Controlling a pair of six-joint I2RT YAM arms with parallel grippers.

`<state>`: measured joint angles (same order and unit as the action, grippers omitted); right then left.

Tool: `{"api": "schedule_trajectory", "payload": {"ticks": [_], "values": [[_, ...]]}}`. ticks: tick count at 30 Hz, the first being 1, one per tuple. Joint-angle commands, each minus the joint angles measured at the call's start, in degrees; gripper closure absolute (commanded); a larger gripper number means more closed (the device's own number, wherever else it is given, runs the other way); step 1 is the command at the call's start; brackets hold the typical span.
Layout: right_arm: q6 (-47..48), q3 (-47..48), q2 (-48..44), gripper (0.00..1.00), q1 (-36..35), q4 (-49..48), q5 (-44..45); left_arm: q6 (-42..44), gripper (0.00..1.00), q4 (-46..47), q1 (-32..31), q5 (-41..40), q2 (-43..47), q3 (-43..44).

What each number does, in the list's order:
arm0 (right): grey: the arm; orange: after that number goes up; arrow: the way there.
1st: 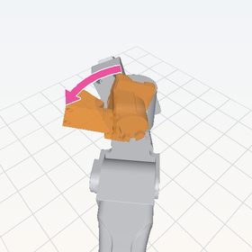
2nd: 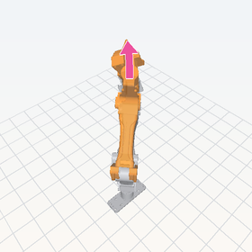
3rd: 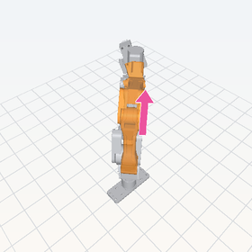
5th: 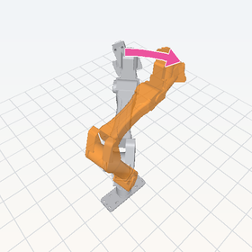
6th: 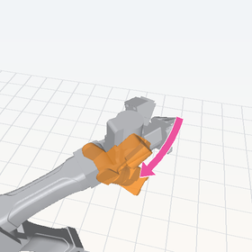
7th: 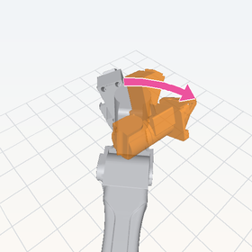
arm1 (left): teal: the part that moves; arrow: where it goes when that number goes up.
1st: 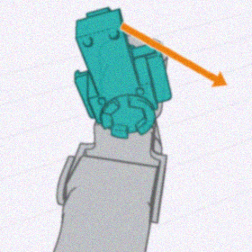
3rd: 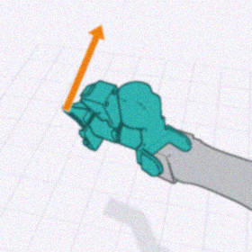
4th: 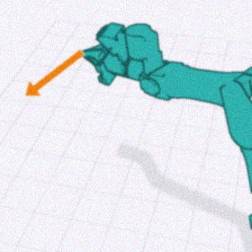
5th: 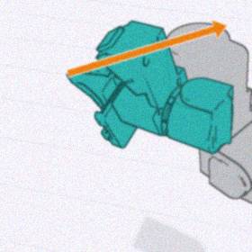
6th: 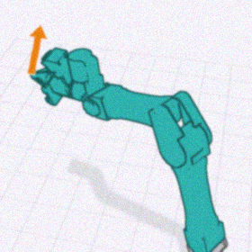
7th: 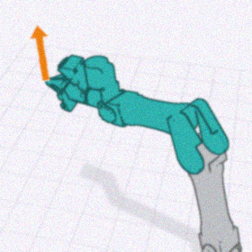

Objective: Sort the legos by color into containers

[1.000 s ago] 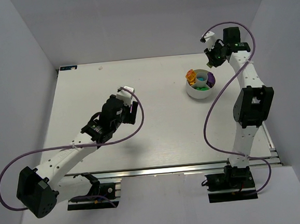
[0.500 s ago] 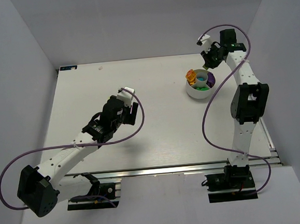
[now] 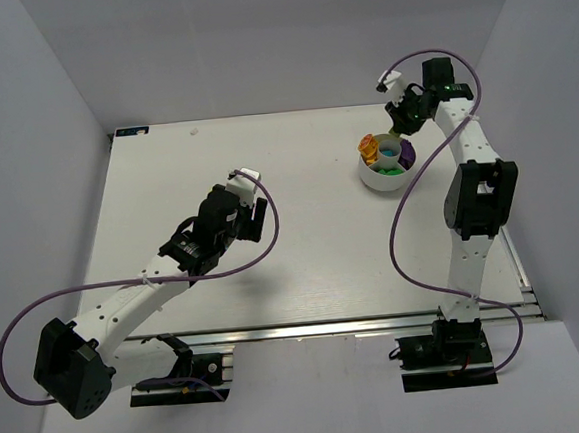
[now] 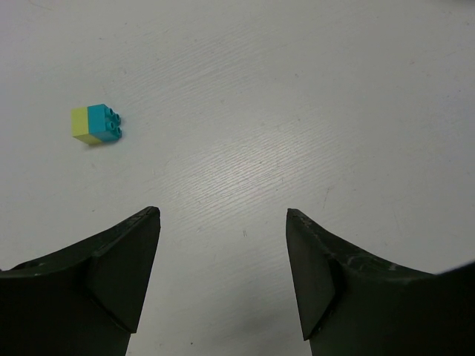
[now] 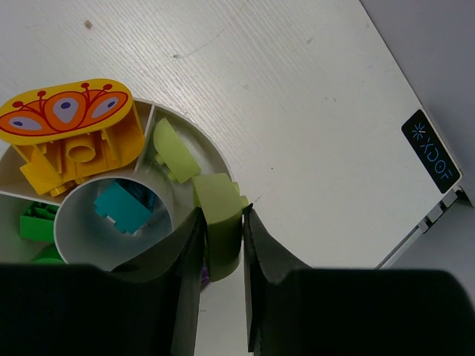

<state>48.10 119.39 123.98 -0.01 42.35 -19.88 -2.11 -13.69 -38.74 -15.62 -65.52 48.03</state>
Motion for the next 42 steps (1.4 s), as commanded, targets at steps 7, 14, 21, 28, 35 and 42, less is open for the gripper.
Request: {"api": "schedule_trajectory", "payload": {"ticks": [7,14,21,28,35,42], "values": [[1.56,0.4,1.0,1.0,-2.62,0.63,-1.13,0.35,0.21,1.04,0.25,0.94,0.48,-0.57],[2.0,0.4,1.44,0.96,-3.77,0.54,0.45,0.44,0.21,1.04,0.25,0.76,0.57,-0.66],[2.09,-0.48,1.53,0.91,-3.59,-0.42,3.0,0.44,0.2,1.04,0.25,1.03,0.74,-0.66],[3.14,-1.18,1.35,0.67,-3.68,-0.25,5.29,0.44,0.2,1.13,0.25,1.03,0.74,-0.66],[3.06,-2.94,0.03,0.43,-3.77,-0.51,5.9,0.26,0.18,1.13,0.25,1.2,0.74,-0.57],[0.17,-2.41,-2.25,0.44,-3.59,-3.4,6.69,-0.61,0.17,0.78,0.25,1.29,0.13,-0.22]]}}
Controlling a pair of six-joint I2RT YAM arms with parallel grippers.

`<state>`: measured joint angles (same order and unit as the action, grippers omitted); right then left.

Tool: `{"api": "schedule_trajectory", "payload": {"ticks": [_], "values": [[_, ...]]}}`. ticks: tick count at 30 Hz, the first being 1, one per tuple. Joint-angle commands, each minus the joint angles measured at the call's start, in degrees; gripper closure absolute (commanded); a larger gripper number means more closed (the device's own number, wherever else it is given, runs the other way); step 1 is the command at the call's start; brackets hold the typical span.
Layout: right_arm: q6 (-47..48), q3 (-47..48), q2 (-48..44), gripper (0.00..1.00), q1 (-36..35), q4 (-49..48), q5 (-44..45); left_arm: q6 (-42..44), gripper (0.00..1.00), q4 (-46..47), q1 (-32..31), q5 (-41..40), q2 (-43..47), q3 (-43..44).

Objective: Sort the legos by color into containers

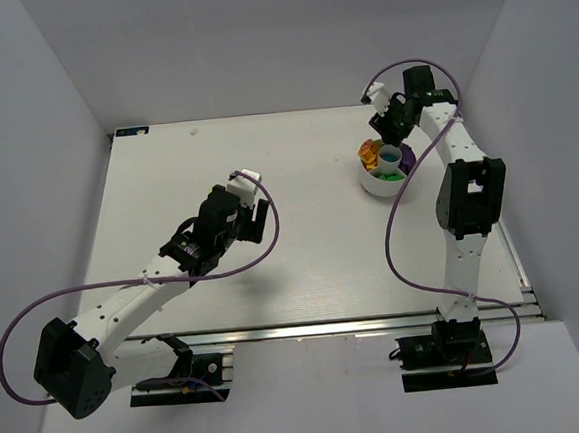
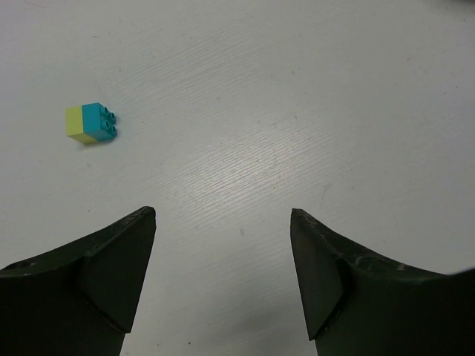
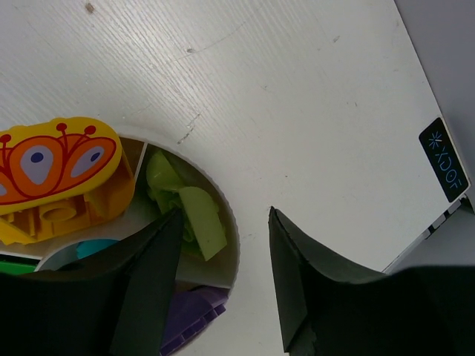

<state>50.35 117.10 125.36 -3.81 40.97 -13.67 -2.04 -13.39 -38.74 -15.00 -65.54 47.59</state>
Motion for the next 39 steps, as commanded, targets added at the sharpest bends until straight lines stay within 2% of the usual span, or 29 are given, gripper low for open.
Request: {"api": "schedule_trajectory", "payload": {"ticks": [1,7,10,11,13,14,15,17,18,19,20,21,22,24,25,27,29,30,31,32,34,37,39], "values": [[-2.88,-0.03,-4.76,0.45,0.38,-2.73,0.57,-0.85,0.18,0.47,0.25,0.59,-0.03,0.31],[-9.9,-1.78,-12.31,0.5,0.56,-9.31,1.28,-2.43,0.27,0.2,0.25,-0.81,-0.82,0.75],[-14.55,-6.87,-18.63,0.58,0.47,-12.22,-0.03,-3.93,0.38,0.29,1.29,-2.04,-0.64,0.75],[-15.79,-8.71,-20.49,0.6,0.39,-14.23,-0.82,-5.06,0.5,0.55,1.91,-2.48,-0.82,0.66],[-18.78,-15.91,-26.81,0.81,0.39,-15.92,-7.83,-6.39,0.62,0.47,2.96,-3.01,-1.78,0.83],[-21.67,-18.72,-28.92,1.0,0.65,-16.62,-12.04,-7.7,0.74,-0.49,4.19,-2.93,-2.66,1.79],[-23.17,-21.53,-32.77,1.0,0.56,-16.97,-19.74,-8.5,0.78,-1.11,5.07,-2.58,-3.54,2.41],[-27.29,-29.45,-35.87,1.0,0.12,-17.76,-28.29,-10.86,0.82,-3.38,8.13,-2.14,-7.31,3.55],[-28.63,-31.65,-37.02,0.87,-0.05,-18.29,-37.3,-11.92,0.82,-4.27,9.29,-1.7,-8.72,5.13],[-29.94,-35.15,-38.68,0.59,-0.23,-18.9,-41.39,-13.06,0.8,-5.84,10.6,-1.26,-11.17,5.75],[-30.83,-36.66,-39.57,0.4,-0.4,-19.26,-44.74,-15.42,0.73,-6.47,12.01,0.75,-12.15,6.45],[-31.27,-38.16,-41.23,0.2,-0.58,-19.87,-49.74,-16.75,0.61,-7.0,14.81,1.9,-12.77,7.42],[-31.1,-40.52,-42.12,0.11,-1.1,-20.23,-51.44,-19.46,0.33,-7.96,16.05,2.87,-13.47,7.69],[-32.92,-43.52,-45.97,0.11,-1.55,-24.59,-51.63,-22.46,0.15,-8.93,19.04,4.02,-14.18,9.09],[-34.42,-45.19,-47.13,0.11,-1.63,-26.62,-50.94,-26.65,0.03,-10.42,19.84,3.93,-14.61,9.79],[-39.85,-50.72,-50.98,0.11,-2.16,-33.46,-48.92,-32.99,0.02,-13.93,21.85,0.53,-16.98,11.98],[-42.51,-55.02,-53.19,0.11,-2.42,-36.3,-47.6,-41.79,0.02,-21.56,23.27,-0.11,-20.23,18.12],[-43.66,-56.0,-54.77,0.11,-2.77,-37.1,-45.5,-44.77,0.02,-24.29,24.32,0.15,-24.59,20.76],[-43.75,-56.97,-55.39,0.11,-2.86,-37.71,-45.13,-47.59,0.02,-30.76,24.33,0.41,-26.99,26.53],[-44.1,-57.94,-56.1,0.11,-3.04,-38.59,-44.52,-51.44,0.02,-33.08,24.94,1.29,-29.53,29.37],[-44.63,-61.54,-58.56,0.11,-3.13,-42.26,-42.06,-53.76,0.02,-36.95,25.46,4.61,-35.43,34.03],[-42.71,-63.57,-61.55,0.15,-2.87,-42.91,-38.37,-58.14,0.03,-37.06,25.47,5.07,-39.22,38.71],[-42.26,-63.31,-62.69,0.24,-2.69,-41.59,-35.83,-60.35,0.05,-37.06,25.47,5.25,-40.63,40.03]]}}
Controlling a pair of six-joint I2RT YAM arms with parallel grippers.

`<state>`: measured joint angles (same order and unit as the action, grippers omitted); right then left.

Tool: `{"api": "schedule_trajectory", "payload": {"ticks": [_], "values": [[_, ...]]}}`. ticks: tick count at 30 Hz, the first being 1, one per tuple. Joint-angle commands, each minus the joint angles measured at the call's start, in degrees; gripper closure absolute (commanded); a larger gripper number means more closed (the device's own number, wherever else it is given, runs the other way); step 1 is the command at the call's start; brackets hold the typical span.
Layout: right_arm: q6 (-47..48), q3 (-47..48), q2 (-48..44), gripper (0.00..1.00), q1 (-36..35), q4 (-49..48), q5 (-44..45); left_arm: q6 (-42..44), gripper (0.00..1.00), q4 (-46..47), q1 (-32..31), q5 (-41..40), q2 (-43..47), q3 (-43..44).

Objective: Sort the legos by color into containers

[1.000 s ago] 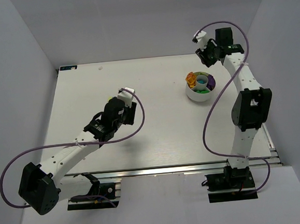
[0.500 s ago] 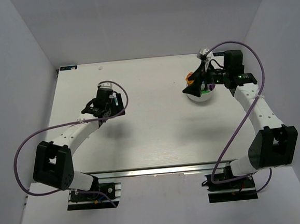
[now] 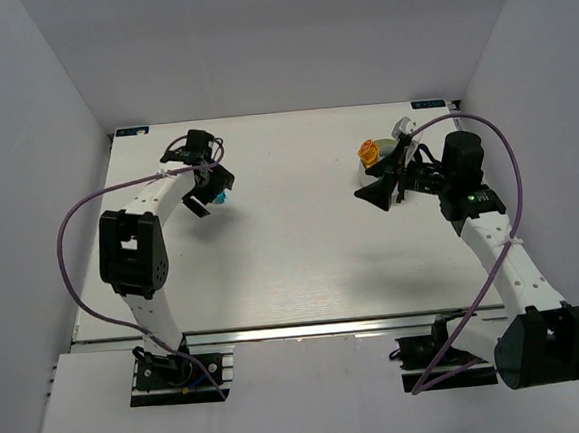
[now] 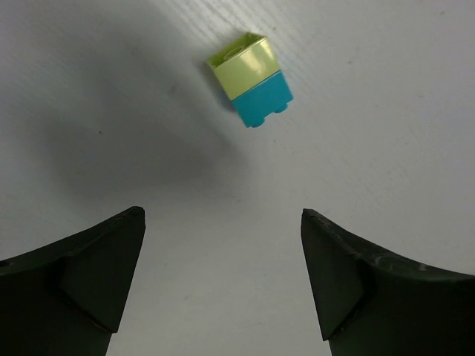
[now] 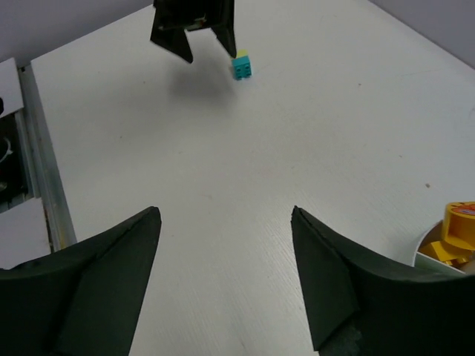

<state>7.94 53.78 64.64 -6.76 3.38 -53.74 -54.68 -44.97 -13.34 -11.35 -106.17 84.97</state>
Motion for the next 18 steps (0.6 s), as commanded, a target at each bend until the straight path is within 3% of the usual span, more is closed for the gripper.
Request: {"api": "schedule_trajectory", "payload": {"ticks": [1,7,18], "values": [[0.4,0.01,-2.06,0.26,0.35,-3.82,4.6,-9.9,0.05,-6.26,0.68,1.95,-1.48,3.09],[1.28,-2.45,-2.77,0.33,0.44,-4.17,4.08,-16.77,0.09,-6.97,1.82,4.67,-5.45,5.64],[2.51,-3.24,-3.03,0.33,0.61,-3.64,3.11,-19.94,0.11,-11.89,3.68,3.19,-15.02,17.77]]}}
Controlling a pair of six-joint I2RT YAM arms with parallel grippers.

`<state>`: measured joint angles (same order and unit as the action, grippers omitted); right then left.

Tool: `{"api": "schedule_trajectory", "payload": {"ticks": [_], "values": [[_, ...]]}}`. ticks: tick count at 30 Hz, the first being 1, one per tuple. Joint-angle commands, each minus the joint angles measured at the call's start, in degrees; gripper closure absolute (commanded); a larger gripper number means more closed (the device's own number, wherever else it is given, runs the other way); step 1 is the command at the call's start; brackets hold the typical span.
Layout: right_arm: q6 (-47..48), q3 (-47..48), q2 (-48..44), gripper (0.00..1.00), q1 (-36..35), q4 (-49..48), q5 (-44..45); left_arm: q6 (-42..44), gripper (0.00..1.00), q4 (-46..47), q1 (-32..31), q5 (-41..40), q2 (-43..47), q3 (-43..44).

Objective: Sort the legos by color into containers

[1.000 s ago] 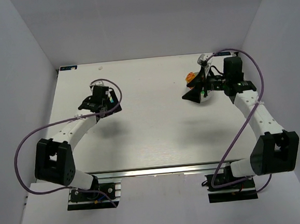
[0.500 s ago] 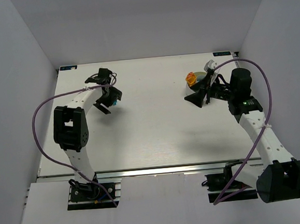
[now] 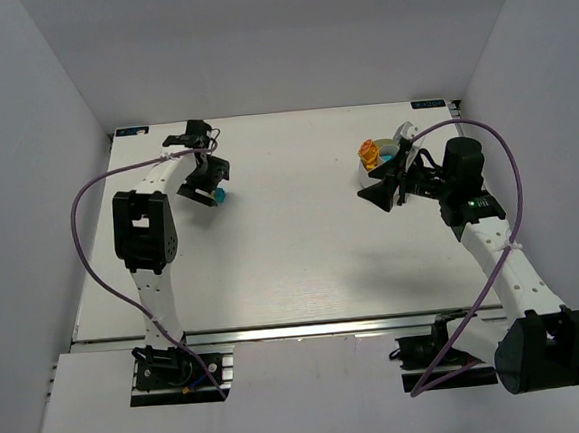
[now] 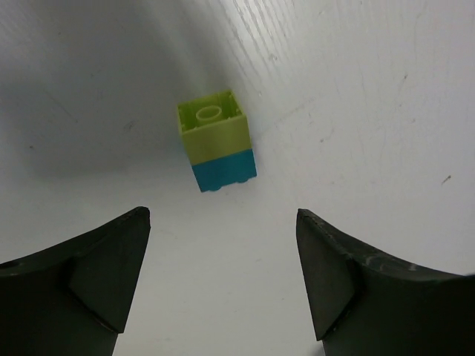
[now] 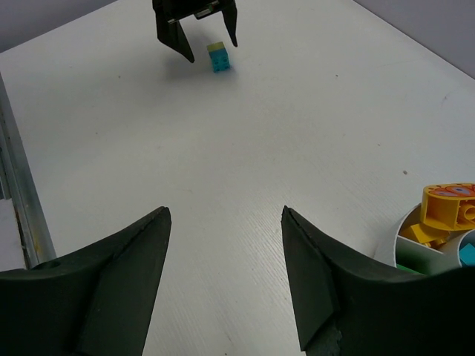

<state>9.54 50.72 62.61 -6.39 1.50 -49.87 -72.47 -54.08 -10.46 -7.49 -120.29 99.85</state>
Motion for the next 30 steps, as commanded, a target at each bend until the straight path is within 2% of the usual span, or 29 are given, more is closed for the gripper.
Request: {"api": "schedule_trajectory", "payload": {"ticks": [1,15,25,30], "values": [[1.09,-0.27,-1.0,0.33,0.41,-1.76,-0.76,-3.11,0.11,-4.17,1.31,-1.04,-1.52,3.5],[1.36,-0.53,-0.91,0.32,1.56,-1.67,-1.2,-3.91,0.14,-7.08,3.51,-2.01,-7.5,10.97],[1.01,-0.71,-0.82,0.32,2.79,-1.85,-1.72,-4.0,0.2,-7.0,4.04,-1.92,-8.73,10.28],[0.83,-0.71,-0.82,0.33,3.32,-1.94,-1.99,-4.26,0.29,-6.56,4.04,-1.83,-9.0,10.62]]}}
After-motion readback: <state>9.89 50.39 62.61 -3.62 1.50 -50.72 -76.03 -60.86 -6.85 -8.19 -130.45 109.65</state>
